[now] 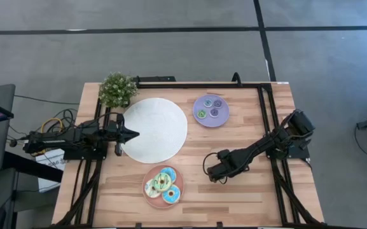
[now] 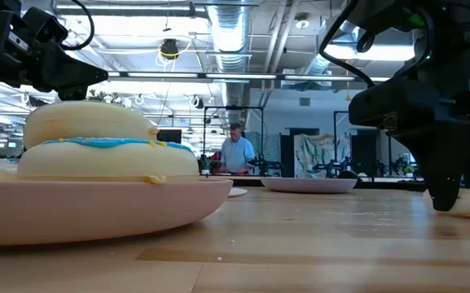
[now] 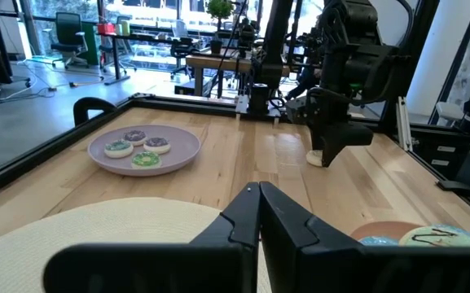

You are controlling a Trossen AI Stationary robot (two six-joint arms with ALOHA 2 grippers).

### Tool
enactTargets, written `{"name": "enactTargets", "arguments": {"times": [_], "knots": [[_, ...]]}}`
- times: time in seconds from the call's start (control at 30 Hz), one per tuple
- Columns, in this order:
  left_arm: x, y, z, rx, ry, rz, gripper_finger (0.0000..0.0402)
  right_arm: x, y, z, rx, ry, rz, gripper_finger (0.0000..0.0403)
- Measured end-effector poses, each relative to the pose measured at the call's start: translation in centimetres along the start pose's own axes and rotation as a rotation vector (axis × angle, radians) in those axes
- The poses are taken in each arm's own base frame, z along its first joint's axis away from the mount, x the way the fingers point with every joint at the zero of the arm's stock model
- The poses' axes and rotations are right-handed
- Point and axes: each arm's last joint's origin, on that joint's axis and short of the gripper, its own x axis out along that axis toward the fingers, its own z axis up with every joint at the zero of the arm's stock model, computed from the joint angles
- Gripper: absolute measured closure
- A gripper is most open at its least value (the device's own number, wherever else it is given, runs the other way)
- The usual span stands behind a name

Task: Pick & Place donuts
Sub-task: Put the small white donut on the purple plate

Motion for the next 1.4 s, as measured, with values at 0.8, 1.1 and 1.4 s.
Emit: {"name": "enactTargets", "arguments": {"times": [0.8,1.1,1.4], "knots": [[0.0,0.0,0.0,0.0,0.0,0.0,0.0401,-10.6,-4.6,12.8,-0.161,-0.307,0.242,0.0224],[0.0,0.0,0.0,0.0,0.0,0.0,0.0401,-8.6,-7.4,20.6,-0.167,-0.283,0.097,0.0225],[0.0,0.0,0.0,0.0,0.0,0.0,0.0401,-4.4,-9.1,25.2,-0.211,-0.195,-0.036,0.0226]]}}
